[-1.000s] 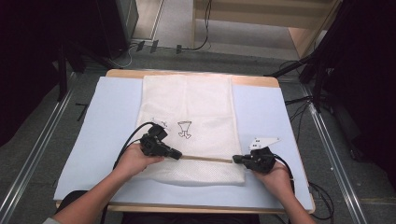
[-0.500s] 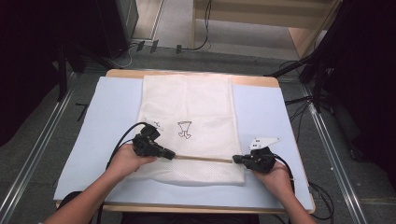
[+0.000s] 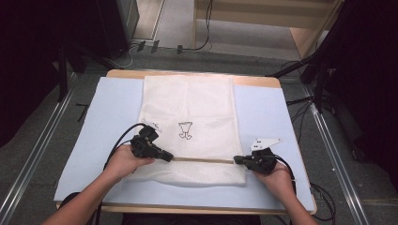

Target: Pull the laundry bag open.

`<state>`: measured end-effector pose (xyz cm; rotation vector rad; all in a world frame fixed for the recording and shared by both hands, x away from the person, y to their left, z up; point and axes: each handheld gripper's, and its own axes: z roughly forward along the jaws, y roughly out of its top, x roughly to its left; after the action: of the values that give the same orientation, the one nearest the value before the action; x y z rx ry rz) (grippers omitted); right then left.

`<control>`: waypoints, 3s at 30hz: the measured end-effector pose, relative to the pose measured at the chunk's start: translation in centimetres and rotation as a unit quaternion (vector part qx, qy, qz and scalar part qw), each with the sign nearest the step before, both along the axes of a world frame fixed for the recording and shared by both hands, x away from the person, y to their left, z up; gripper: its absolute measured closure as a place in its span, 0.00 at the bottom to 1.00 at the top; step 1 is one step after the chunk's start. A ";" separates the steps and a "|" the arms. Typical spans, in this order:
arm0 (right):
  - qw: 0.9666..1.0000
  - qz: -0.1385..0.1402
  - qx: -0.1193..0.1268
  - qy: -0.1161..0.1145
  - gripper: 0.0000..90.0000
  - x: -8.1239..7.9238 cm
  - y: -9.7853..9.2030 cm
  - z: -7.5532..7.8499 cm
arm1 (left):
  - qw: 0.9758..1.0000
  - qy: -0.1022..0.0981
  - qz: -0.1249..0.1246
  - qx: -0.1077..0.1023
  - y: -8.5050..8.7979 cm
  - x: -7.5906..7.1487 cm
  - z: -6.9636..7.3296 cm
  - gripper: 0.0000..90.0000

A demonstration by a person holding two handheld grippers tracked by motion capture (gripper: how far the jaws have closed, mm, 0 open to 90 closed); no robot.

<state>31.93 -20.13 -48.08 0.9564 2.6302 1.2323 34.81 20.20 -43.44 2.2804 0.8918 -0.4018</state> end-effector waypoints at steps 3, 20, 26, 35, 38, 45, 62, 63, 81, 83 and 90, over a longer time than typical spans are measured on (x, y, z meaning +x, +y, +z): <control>1.000 0.001 0.001 -0.001 1.00 0.0 0.0 0.0 | 1.000 0.000 0.008 0.005 0.6 -0.1 0.1 0.99; 1.000 0.002 -0.001 -0.004 1.00 0.0 0.0 0.0 | 1.000 0.002 0.017 0.011 3.1 -0.2 0.2 0.99; 1.000 0.001 -0.001 -0.003 1.00 -0.1 0.0 0.0 | 0.999 0.001 0.028 0.017 4.3 -0.3 0.3 0.99; 1.000 0.002 -0.002 -0.006 1.00 -0.1 0.1 0.0 | 0.999 -0.026 0.032 0.025 6.9 -1.0 0.7 0.99; 1.000 0.003 -0.002 -0.008 1.00 -0.1 0.0 0.0 | 0.998 -0.019 0.051 0.023 8.6 -1.2 0.6 0.99; 1.000 0.003 -0.001 -0.006 1.00 -0.1 0.0 0.0 | 0.995 -0.023 0.100 0.017 12.7 -2.1 0.5 0.99; 1.000 0.000 0.004 0.013 1.00 0.2 -0.1 0.1 | 0.990 -0.030 0.141 -0.007 15.1 -3.1 -0.1 0.97; 1.000 -0.002 0.004 0.016 1.00 0.3 0.0 0.1 | 0.989 -0.032 0.141 -0.007 15.0 -3.1 -0.1 0.97; 0.997 -0.062 0.052 -0.011 0.60 1.0 -1.8 2.5 | 0.977 -0.115 0.179 -0.018 14.4 -2.2 2.5 0.44; 0.996 -0.071 0.052 -0.010 0.54 1.2 -2.3 2.5 | 0.975 -0.124 0.183 -0.011 14.3 -1.9 2.7 0.42; 0.993 -0.099 0.054 -0.021 0.45 1.6 -3.6 2.5 | 0.963 -0.166 0.210 -0.007 14.2 -0.6 2.6 0.39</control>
<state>33.53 -23.72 -45.60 1.1626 2.3891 1.3392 34.25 34.42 -40.85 1.9897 1.1478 0.1583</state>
